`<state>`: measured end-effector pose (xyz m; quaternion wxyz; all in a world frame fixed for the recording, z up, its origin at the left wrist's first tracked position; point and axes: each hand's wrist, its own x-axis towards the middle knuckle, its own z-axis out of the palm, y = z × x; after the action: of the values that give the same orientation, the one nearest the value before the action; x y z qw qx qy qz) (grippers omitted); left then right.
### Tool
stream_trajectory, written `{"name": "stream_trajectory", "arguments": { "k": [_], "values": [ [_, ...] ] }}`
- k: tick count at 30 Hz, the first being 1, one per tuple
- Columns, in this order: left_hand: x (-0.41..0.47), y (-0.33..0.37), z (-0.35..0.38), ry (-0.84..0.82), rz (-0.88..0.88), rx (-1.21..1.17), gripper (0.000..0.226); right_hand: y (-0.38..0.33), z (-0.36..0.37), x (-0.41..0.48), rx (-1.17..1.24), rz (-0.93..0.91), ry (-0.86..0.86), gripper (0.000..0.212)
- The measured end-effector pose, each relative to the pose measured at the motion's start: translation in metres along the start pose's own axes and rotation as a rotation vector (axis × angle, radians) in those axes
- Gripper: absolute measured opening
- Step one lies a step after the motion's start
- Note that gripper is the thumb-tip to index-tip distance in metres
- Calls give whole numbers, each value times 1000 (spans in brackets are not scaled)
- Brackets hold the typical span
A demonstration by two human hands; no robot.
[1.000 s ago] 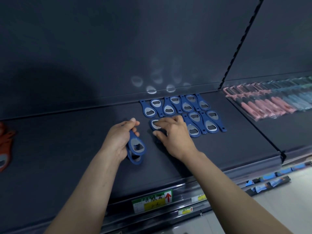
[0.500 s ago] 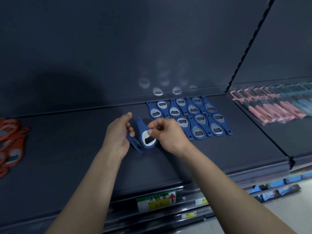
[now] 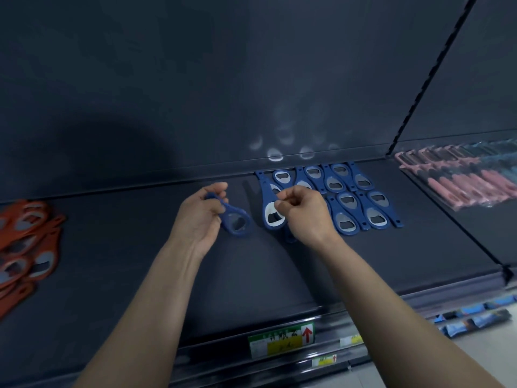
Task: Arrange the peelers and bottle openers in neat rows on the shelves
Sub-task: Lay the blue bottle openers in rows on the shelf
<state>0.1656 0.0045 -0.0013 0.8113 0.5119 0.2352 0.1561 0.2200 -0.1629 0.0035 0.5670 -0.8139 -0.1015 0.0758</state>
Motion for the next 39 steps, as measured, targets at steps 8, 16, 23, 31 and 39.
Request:
{"name": "stream_trajectory", "arguments": {
  "k": [8,16,23,31,39],
  "values": [
    [19,-5,6,116,18,65,25,4,-11,9,2,14,130,4],
    [45,-7,14,217,13,113,30,9,-23,18,-11,18,175,4],
    [49,-14,9,374,155,202,25,6,-18,29,-25,1,124,3],
    [33,-22,25,314,241,1099,34,8,-21,34,-45,-2,128,2],
    [25,-26,33,222,310,1235,21,14,-37,35,-36,11,146,6]
  ]
}}
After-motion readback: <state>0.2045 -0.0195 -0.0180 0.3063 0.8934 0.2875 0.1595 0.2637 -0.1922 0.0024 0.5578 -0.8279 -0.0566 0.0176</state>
